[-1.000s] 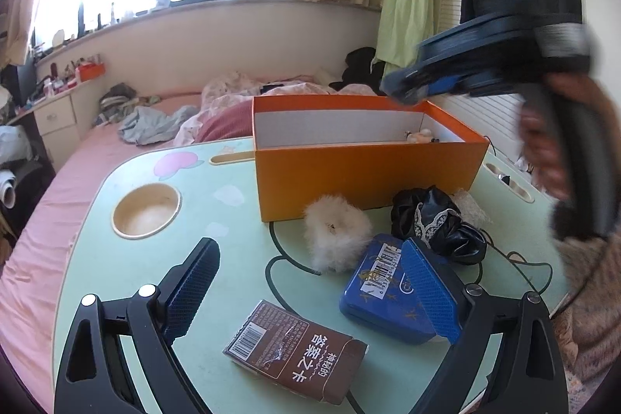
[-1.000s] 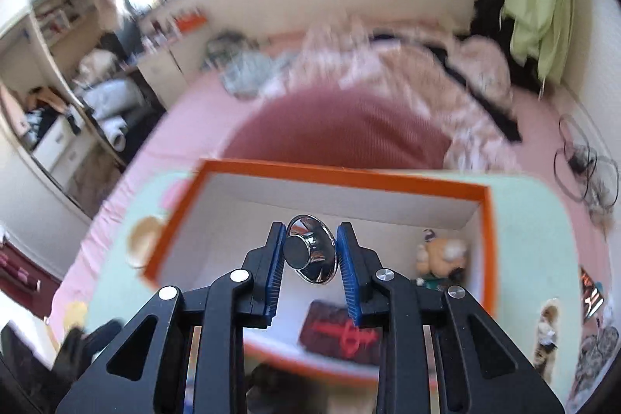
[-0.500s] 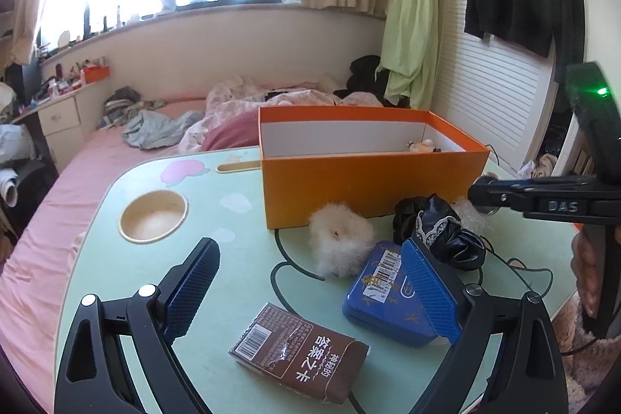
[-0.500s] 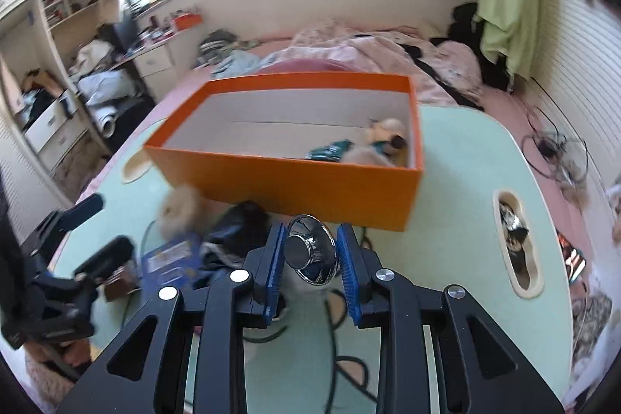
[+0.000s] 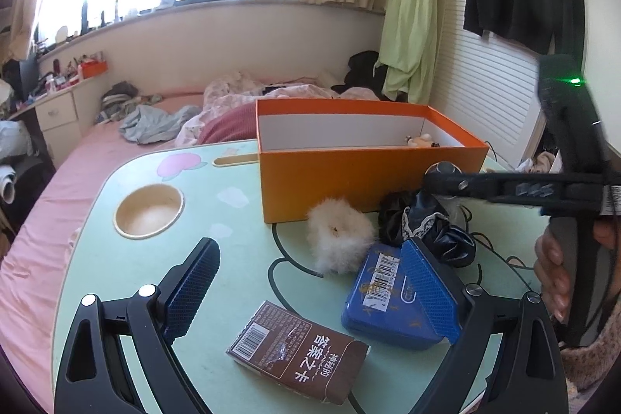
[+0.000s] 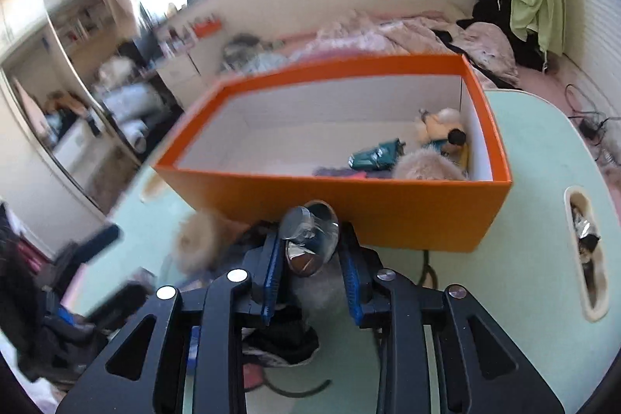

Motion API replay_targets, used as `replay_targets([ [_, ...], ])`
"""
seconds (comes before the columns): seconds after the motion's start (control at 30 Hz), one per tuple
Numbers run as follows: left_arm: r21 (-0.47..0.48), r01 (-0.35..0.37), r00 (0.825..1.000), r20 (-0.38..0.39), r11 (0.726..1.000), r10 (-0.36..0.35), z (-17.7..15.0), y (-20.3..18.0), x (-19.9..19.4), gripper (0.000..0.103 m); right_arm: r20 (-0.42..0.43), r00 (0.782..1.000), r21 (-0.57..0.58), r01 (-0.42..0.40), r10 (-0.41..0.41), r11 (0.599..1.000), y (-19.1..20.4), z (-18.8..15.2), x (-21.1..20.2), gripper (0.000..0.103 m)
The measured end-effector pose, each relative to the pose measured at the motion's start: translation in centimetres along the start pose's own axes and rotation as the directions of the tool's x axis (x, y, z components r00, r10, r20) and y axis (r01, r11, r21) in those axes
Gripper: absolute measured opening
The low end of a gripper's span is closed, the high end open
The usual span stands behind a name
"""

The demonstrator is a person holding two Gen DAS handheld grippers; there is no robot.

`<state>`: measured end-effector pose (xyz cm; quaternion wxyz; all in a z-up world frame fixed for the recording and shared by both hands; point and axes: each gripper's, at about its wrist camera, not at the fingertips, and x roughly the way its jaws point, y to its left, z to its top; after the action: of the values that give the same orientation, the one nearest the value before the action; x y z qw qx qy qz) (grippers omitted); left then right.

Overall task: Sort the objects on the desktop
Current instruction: 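Carry the silver cup out and set it on the table with the right gripper, then reach into the box and grasp the green toy car with the left gripper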

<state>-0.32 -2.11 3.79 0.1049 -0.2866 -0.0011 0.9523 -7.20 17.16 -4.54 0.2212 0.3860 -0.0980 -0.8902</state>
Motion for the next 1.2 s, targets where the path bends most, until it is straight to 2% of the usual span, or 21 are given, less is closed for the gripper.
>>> replay_targets([
  [0.07, 0.000, -0.001, 1.000, 0.000, 1.000, 0.001, 0.0, 0.0, 0.0, 0.094, 0.036, 0.999, 0.011, -0.007, 0.006, 1.000, -0.1, -0.3, -1.2, 0.074],
  [0.1, -0.001, -0.002, 1.000, -0.003, 1.000, 0.002, 0.0, 0.0, 0.0, 0.094, 0.056, 0.998, 0.012, 0.003, -0.004, 1.000, -0.2, -0.4, -1.8, 0.076],
  [0.23, -0.010, -0.004, 1.000, -0.009, 1.000, 0.004, 0.0, 0.0, 0.1, 0.094, 0.073, 0.994, -0.002, 0.078, -0.078, 0.997, -0.6, -1.4, -3.4, 0.076],
  [0.43, -0.025, -0.006, 1.000, -0.020, 1.000, 0.005, 0.0, 0.1, 0.4, 0.094, 0.007, 0.982, -0.090, 0.188, -0.188, 0.978, -0.7, -3.0, -2.1, 0.076],
  [0.57, -0.029, -0.006, 1.000, -0.020, 1.000, 0.006, 0.0, 0.3, 0.4, 0.094, -0.022, 0.983, -0.129, 0.177, -0.181, 0.976, -0.1, -3.2, -1.6, 0.076],
  [0.67, -0.032, -0.006, 1.000, -0.028, 0.999, 0.005, -0.1, 0.3, 0.6, 0.094, -0.059, 0.983, -0.116, 0.166, -0.174, 0.979, -0.7, -3.2, -0.8, 0.076],
  [0.87, -0.037, -0.011, 1.000, -0.009, 0.999, 0.010, 0.0, 0.3, 0.5, 0.094, -0.051, 0.993, -0.068, 0.100, -0.103, 0.993, -2.0, -3.1, -1.2, 0.076],
  [0.97, -0.041, -0.010, 1.000, 0.001, 0.999, 0.010, 0.2, 0.4, 0.4, 0.094, -0.020, 0.996, -0.053, 0.091, -0.093, 0.994, -1.8, -3.2, -1.6, 0.076],
  [1.03, -0.078, 0.019, 1.000, 0.006, 0.997, -0.018, 0.6, 0.7, 0.4, 0.094, 0.015, 0.997, -0.056, 0.070, -0.070, 0.996, -1.6, -3.2, -2.3, 0.076],
  [1.13, -0.199, 0.080, 0.992, -0.079, 0.977, -0.098, 2.4, 0.4, 0.8, 0.094, 0.085, 0.996, -0.033, 0.027, -0.024, 0.999, -2.1, -3.2, -3.6, 0.076],
  [1.2, -0.181, 0.117, 0.981, -0.130, 0.976, -0.142, 4.6, -1.0, 1.2, 0.094, 0.104, 0.994, -0.001, 0.015, -0.015, 1.000, -2.8, -3.0, -4.1, 0.076],
])
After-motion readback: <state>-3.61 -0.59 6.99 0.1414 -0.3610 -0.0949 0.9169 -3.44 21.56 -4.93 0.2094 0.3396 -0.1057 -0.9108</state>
